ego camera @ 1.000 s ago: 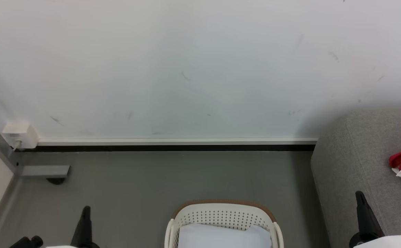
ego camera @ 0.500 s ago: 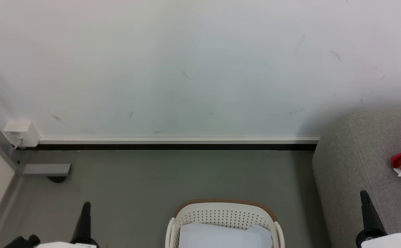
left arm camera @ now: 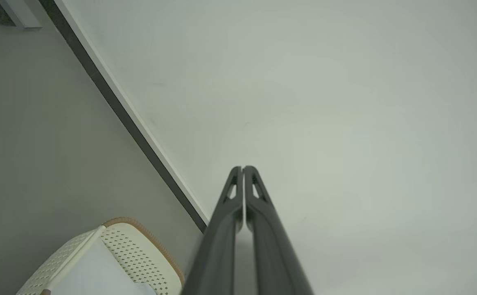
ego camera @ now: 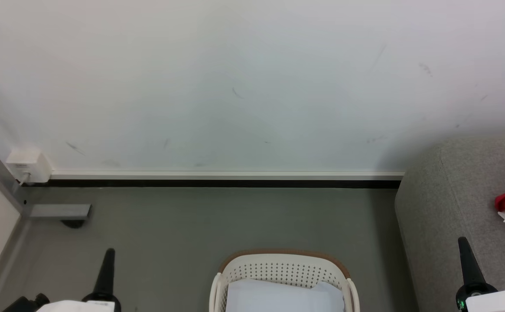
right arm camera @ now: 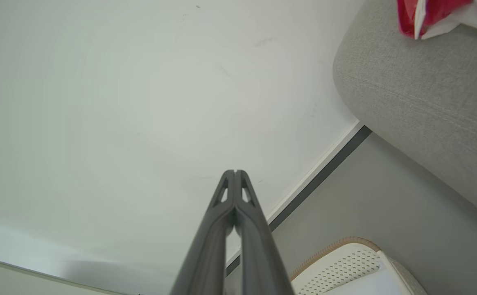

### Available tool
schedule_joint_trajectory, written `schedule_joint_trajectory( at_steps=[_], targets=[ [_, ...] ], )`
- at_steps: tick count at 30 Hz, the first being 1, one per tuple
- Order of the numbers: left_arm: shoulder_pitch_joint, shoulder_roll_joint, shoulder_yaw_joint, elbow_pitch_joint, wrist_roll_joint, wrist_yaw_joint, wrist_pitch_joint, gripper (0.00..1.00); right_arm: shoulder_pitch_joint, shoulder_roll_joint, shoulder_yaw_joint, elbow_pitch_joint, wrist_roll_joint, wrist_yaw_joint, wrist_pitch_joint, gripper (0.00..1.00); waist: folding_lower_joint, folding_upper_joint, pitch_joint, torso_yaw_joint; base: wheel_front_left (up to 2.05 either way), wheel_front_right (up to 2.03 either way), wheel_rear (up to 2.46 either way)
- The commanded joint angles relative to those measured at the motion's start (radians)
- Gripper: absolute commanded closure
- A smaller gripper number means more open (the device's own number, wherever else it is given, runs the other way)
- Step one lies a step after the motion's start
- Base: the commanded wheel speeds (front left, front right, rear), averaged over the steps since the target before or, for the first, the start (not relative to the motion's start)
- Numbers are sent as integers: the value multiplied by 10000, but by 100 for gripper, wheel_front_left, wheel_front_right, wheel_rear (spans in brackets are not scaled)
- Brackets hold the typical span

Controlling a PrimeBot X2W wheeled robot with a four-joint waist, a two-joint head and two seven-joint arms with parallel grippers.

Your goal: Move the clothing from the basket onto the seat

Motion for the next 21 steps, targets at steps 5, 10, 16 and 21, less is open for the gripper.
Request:
schedule_joint_trajectory(
  at_steps=[5,10,16,21],
  targets=[
    [-232,15,80,-95,-695,-91,181,100,-208,29,-177,-128,606,-12,160,100,0,0,16,19,0,0,0],
    [-286,4,108,-95,-1116,-120,298,100,-233,66,-268,-125,994,-13,287,100,0,0,31,37,0,0,0],
    [-318,-8,142,-92,-1616,-167,444,100,-265,99,-382,-124,1461,-14,430,100,0,0,48,57,0,0,0],
    [-369,-16,168,-92,-2054,-195,552,100,-277,128,-469,-122,1846,-15,542,100,0,0,63,75,0,0,0]
  ],
)
